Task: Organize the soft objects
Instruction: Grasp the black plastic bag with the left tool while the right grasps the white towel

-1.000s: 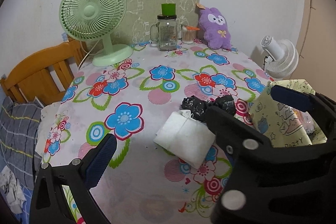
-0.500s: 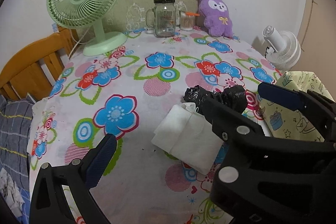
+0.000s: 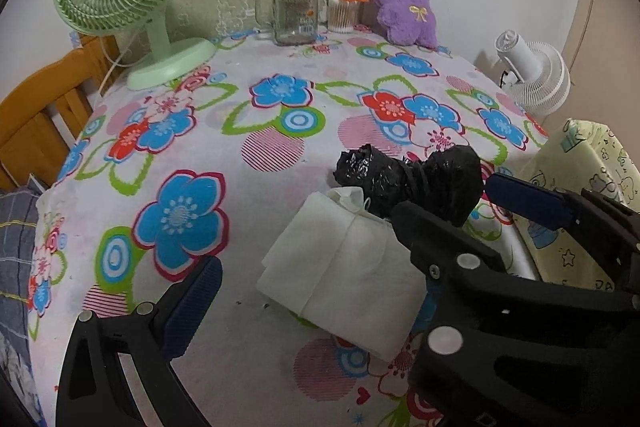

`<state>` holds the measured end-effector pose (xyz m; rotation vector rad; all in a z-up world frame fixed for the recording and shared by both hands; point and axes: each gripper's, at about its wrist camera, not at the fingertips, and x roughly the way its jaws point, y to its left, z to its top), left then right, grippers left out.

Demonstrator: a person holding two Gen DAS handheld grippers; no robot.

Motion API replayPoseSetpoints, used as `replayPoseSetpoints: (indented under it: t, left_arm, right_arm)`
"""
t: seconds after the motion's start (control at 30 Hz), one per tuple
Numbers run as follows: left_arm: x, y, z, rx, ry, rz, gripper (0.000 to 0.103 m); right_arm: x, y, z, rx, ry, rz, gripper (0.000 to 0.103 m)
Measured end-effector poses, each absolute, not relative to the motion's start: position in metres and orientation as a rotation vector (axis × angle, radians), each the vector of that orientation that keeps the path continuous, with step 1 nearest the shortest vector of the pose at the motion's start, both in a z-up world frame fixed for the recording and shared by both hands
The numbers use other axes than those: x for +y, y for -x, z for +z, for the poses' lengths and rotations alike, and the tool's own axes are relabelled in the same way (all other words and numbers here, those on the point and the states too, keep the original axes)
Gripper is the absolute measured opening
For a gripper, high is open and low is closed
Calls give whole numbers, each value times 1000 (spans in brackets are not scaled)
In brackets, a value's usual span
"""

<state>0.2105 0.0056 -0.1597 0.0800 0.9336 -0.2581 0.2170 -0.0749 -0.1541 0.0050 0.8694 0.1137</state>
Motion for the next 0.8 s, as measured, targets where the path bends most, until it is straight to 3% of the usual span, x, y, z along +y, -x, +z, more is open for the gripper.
replayPoseSetpoints:
  t: [0.5, 0.67, 0.8]
  left_arm:
    - [-2, -221, -177, 922, -53, -325, 102]
    - [-1, -220, -176, 910, -49, -339, 91]
    - [1, -218, -175, 900, -59, -318, 88]
  right_arm:
    - [-85, -231, -177, 941, -50, 94, 70]
    - [-84, -231, -177, 942, -52, 100, 70]
    - [-83, -230, -174, 931, -52, 104, 70]
